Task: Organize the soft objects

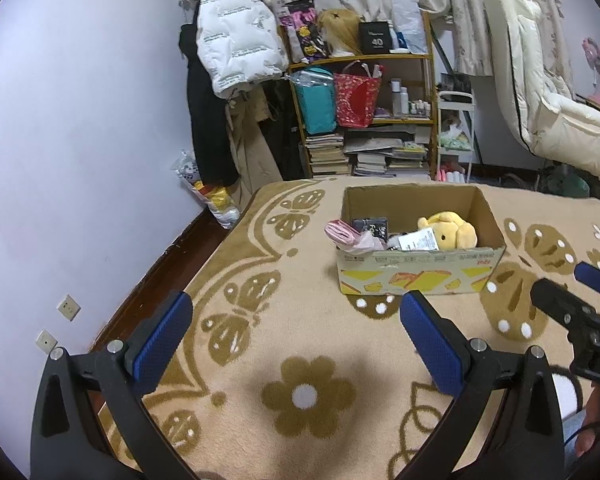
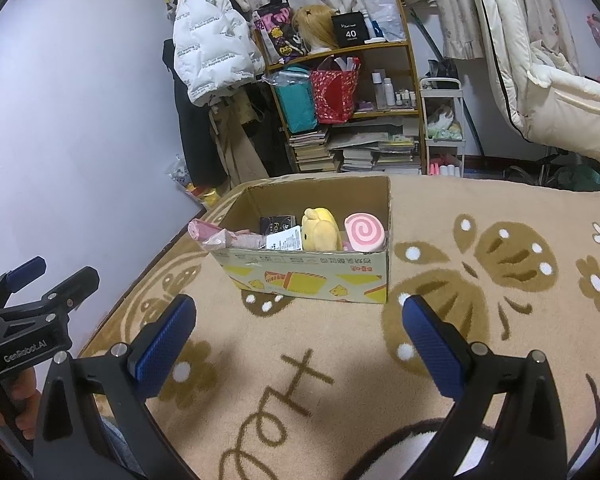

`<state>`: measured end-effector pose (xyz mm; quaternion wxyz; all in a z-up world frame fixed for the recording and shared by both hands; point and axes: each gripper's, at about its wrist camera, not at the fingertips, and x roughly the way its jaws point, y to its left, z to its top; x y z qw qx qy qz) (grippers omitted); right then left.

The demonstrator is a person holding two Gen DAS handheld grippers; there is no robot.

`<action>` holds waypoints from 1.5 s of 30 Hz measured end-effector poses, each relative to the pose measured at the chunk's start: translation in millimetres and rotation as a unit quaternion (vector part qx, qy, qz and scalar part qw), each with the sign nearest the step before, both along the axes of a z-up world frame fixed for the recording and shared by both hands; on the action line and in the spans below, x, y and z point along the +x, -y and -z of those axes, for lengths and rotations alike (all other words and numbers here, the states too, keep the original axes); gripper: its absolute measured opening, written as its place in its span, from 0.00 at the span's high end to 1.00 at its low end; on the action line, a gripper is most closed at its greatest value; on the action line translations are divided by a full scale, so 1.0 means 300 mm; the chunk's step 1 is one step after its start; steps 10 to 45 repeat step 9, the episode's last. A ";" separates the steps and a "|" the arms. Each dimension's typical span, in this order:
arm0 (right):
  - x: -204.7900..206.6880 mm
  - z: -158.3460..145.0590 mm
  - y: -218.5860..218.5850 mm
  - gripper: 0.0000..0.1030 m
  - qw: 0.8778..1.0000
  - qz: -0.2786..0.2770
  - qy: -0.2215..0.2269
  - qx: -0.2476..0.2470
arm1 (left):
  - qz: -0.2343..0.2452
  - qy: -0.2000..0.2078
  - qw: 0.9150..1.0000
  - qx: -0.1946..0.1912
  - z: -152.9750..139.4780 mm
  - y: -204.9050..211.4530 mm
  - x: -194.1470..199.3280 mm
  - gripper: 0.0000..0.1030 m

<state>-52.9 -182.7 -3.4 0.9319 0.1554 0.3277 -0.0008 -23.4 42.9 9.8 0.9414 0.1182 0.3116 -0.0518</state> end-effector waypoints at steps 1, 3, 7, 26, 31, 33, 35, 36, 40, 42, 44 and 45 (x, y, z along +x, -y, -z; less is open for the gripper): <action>0.001 0.000 0.001 0.00 1.000 -0.001 0.000 0.001 | 0.002 0.000 1.000 0.004 0.002 0.003 -0.002 0.01; 0.000 0.000 0.002 0.00 1.000 -0.001 0.000 0.000 | 0.001 0.003 1.000 0.007 0.001 0.003 -0.005 0.01; 0.000 0.000 0.003 0.00 1.000 -0.001 0.000 -0.001 | 0.003 0.004 1.000 0.006 -0.004 0.005 -0.008 0.00; 0.001 -0.001 0.003 0.00 1.000 -0.001 0.000 0.000 | 0.003 0.003 1.000 0.007 -0.003 0.005 -0.009 0.01; 0.001 -0.001 0.003 0.00 1.000 -0.001 0.000 0.000 | 0.003 0.003 1.000 0.007 -0.003 0.005 -0.009 0.01; 0.001 -0.001 0.003 0.00 1.000 -0.001 0.000 0.000 | 0.003 0.003 1.000 0.007 -0.003 0.005 -0.009 0.01; 0.001 -0.001 0.003 0.00 1.000 -0.001 0.000 0.000 | 0.003 0.003 1.000 0.007 -0.003 0.005 -0.009 0.01; 0.001 -0.001 0.003 0.00 1.000 -0.001 0.000 0.000 | 0.003 0.003 1.000 0.007 -0.003 0.005 -0.009 0.01; 0.001 -0.001 0.003 0.00 1.000 -0.001 0.000 0.000 | 0.003 0.003 1.000 0.007 -0.003 0.005 -0.009 0.01; 0.001 -0.001 0.003 0.00 1.000 -0.001 0.000 0.000 | 0.003 0.003 1.000 0.007 -0.003 0.005 -0.009 0.01; 0.001 -0.001 0.003 0.00 1.000 -0.001 0.000 0.000 | 0.003 0.003 1.000 0.007 -0.003 0.005 -0.009 0.01; 0.001 -0.001 0.003 0.00 1.000 -0.001 0.000 0.000 | 0.003 0.003 1.000 0.007 -0.003 0.005 -0.009 0.01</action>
